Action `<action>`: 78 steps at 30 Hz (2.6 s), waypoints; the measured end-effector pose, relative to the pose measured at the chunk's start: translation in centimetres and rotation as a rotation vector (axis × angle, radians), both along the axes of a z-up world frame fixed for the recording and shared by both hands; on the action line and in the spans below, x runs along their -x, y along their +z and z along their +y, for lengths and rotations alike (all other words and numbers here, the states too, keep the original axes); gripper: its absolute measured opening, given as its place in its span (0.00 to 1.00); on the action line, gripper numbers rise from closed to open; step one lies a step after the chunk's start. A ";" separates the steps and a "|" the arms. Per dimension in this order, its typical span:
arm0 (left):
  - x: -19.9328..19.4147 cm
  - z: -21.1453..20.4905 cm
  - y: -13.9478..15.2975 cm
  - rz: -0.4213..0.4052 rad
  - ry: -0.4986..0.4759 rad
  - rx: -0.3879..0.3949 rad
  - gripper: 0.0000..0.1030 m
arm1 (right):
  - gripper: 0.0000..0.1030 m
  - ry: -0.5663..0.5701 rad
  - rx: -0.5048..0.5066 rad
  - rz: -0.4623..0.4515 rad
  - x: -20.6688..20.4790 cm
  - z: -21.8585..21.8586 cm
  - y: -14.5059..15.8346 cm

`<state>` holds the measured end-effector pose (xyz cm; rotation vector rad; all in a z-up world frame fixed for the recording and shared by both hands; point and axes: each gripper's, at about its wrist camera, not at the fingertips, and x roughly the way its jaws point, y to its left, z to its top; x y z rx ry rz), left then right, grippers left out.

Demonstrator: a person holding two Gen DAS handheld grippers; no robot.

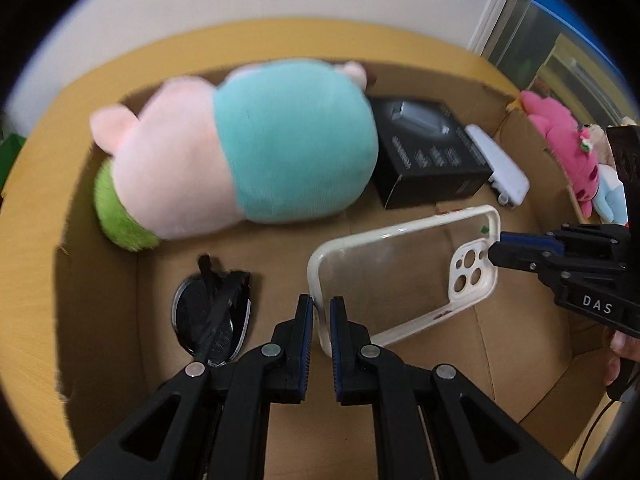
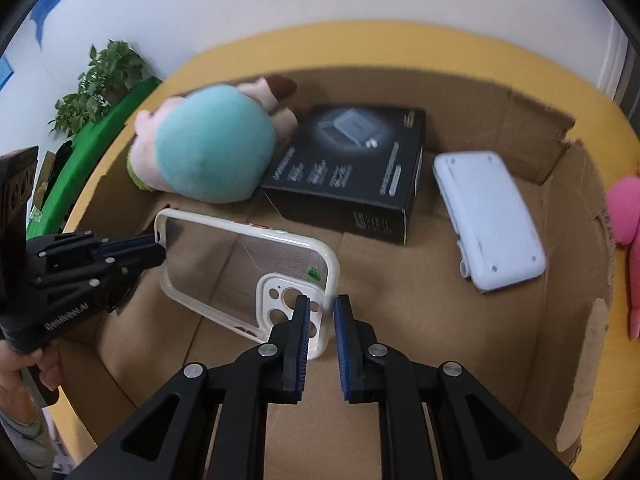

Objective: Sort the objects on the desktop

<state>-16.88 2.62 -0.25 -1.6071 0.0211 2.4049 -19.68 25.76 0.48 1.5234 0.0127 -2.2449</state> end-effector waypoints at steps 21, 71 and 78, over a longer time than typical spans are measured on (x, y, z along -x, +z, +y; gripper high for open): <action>-18.0 -6.6 12.6 0.642 0.140 -0.028 0.82 | 1.00 -0.083 -0.036 0.537 -16.2 0.8 9.2; -19.3 -3.2 1.7 0.716 0.245 0.097 0.92 | 1.00 -0.318 -0.026 0.708 -21.5 2.6 0.3; -19.2 -3.3 1.7 0.715 0.243 0.096 0.92 | 1.00 -0.318 -0.026 0.708 -21.6 2.6 0.3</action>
